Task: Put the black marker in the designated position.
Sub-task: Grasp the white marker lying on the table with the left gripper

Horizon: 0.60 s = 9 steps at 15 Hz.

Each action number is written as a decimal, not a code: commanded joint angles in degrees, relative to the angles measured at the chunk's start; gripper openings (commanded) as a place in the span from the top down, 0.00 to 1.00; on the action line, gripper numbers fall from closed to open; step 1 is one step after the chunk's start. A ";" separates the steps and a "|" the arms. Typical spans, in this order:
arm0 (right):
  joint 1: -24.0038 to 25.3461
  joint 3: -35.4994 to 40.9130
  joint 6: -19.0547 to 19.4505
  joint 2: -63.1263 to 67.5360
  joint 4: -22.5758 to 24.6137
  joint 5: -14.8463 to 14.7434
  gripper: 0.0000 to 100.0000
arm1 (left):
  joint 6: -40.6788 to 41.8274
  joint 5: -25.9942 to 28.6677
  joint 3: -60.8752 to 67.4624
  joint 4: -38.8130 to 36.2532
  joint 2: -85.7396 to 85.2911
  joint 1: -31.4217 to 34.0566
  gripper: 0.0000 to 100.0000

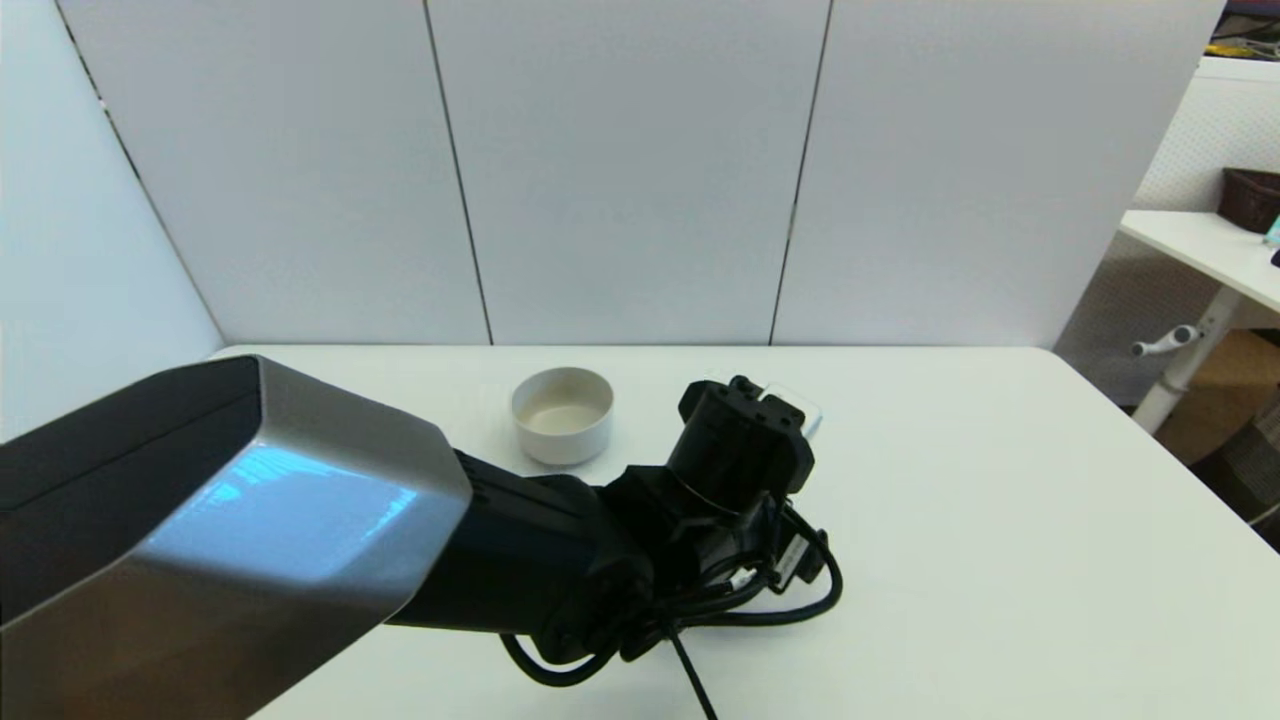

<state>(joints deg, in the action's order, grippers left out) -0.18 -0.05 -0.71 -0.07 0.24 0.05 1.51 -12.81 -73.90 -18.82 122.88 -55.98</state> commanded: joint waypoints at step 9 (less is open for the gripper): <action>0.01 0.05 0.00 0.07 0.02 0.04 0.00 | -0.19 -0.02 -10.48 17.42 2.63 0.43 0.00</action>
<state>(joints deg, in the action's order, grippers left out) -0.18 -0.05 -0.73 -0.07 0.24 0.07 1.49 -12.75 -84.29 -1.40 124.81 -55.56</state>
